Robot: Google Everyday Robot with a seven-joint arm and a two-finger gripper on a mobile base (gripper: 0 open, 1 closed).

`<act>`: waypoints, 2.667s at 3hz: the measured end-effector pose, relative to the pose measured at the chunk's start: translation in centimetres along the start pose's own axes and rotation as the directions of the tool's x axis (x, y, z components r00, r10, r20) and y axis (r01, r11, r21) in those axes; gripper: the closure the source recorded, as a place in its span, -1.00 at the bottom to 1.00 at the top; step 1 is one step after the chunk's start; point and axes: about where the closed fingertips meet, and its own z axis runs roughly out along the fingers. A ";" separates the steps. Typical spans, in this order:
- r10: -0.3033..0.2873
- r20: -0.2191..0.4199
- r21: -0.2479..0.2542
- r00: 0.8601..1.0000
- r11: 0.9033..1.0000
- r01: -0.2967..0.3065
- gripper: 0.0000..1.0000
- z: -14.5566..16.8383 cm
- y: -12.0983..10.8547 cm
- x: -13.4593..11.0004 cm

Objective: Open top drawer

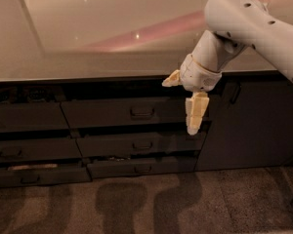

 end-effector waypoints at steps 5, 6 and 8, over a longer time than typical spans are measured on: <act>-0.089 -0.084 0.094 0.993 0.991 0.097 -1.00 3.5 -1.2 4.3; -0.092 -0.086 0.094 0.992 0.991 0.100 -1.00 3.6 -1.2 4.3; -0.156 -0.135 0.128 0.978 0.977 0.173 -1.00 4.3 -0.9 4.0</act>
Offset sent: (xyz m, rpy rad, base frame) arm -0.0159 0.0053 0.0083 -0.1524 -0.3954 0.1143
